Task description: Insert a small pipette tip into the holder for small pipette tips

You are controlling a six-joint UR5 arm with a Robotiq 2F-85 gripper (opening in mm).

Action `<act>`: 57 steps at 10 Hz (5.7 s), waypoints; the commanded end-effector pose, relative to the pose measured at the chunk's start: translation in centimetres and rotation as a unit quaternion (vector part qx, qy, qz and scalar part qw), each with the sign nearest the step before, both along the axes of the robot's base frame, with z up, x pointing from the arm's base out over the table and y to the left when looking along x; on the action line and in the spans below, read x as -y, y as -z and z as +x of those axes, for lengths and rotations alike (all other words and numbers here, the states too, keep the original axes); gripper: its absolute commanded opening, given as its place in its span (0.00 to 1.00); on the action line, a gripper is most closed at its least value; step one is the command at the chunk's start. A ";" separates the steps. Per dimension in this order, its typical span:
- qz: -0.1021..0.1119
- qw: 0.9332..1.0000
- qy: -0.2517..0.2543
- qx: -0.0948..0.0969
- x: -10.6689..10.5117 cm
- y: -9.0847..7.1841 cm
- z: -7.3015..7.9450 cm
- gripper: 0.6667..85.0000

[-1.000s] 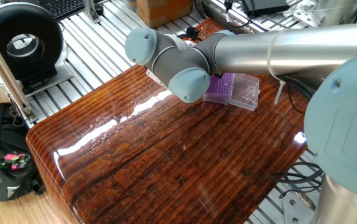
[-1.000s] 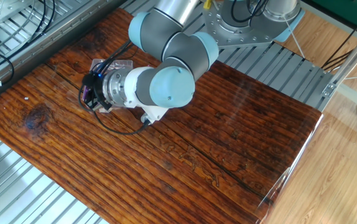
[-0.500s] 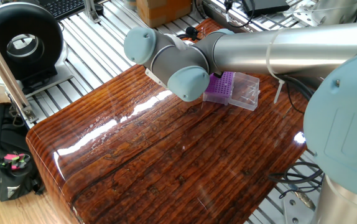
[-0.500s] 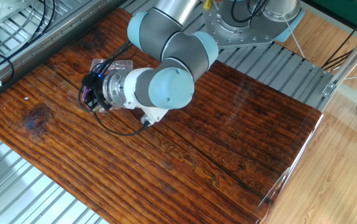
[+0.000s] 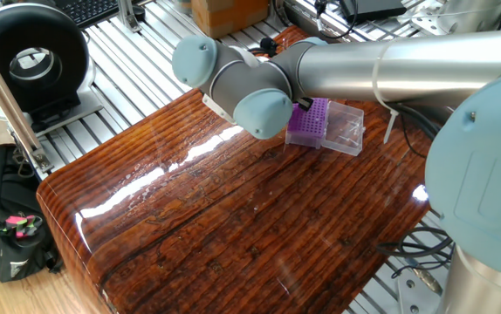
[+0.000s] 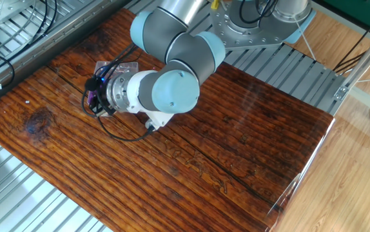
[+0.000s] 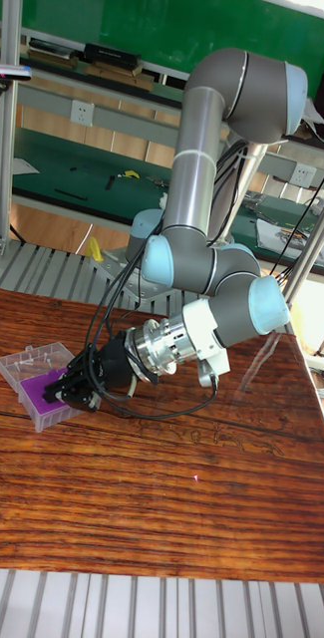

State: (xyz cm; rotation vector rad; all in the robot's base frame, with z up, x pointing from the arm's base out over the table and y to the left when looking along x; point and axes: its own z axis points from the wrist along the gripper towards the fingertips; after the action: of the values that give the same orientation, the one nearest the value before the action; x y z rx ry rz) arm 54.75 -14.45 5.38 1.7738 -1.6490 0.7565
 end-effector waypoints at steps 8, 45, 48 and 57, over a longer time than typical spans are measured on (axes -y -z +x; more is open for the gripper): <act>0.043 0.999 0.009 -0.006 -0.6 -2.6 1.2 0.28; 0.382 0.598 0.632 0.312 -19.1 -6.6 -1.0 0.00; 0.392 0.547 0.643 0.365 -21.7 -8.7 2.8 0.00; 0.391 0.579 0.617 0.362 -21.1 -7.6 4.3 0.00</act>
State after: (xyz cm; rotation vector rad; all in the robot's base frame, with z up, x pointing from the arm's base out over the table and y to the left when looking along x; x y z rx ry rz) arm 58.64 6.58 13.03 0.0462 -3.4162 -0.0519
